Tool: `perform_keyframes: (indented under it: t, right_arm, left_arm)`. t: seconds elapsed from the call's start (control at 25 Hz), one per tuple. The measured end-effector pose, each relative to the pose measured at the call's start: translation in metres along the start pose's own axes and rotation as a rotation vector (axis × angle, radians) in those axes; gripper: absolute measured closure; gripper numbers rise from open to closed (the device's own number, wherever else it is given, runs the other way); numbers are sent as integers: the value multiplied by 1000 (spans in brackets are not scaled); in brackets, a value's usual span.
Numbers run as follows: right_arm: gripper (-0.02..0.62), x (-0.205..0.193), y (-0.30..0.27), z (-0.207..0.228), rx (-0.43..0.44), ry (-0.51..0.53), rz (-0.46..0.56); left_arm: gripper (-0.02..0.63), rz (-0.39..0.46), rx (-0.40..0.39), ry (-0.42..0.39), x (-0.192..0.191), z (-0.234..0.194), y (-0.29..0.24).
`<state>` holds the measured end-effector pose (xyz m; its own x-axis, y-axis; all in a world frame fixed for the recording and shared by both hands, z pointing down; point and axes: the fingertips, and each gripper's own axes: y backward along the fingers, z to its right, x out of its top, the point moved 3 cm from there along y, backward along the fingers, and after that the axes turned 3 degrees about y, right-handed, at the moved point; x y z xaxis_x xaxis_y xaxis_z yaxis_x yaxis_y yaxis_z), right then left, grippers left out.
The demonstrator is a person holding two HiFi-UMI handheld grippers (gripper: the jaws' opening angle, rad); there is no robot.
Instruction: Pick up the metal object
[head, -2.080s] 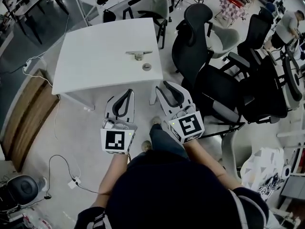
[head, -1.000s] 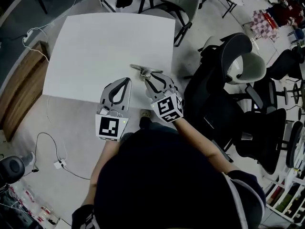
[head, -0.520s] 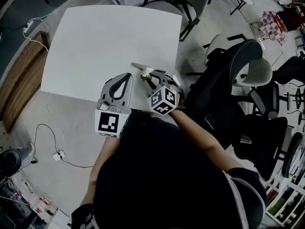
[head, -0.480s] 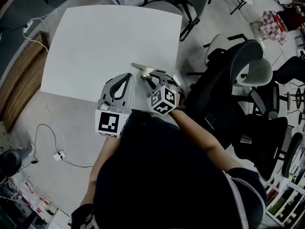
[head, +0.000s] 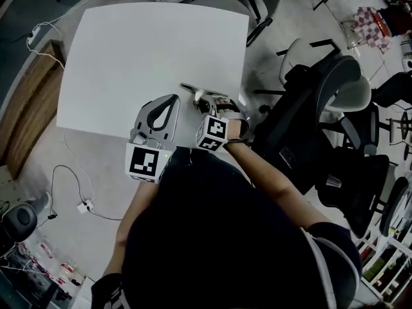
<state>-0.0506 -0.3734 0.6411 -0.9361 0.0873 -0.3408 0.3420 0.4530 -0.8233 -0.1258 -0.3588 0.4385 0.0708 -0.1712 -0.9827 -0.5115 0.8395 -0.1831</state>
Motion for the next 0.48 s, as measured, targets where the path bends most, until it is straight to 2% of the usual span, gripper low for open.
perform_keyframes:
  t: [0.24,0.36,0.48]
  right_arm:
    - [522,-2,-4,5,-78,51,-43]
    - [563,-3,3,15,-137,66,-28]
    - [566,0,14,25,-171,59,-3]
  left_arm:
    - [583,-37,-26,-7,-6,-6,4]
    - [583,-48,-46,-16,-7,-6,4]
    - [583,-54,-66,-21,-7,-4,3]
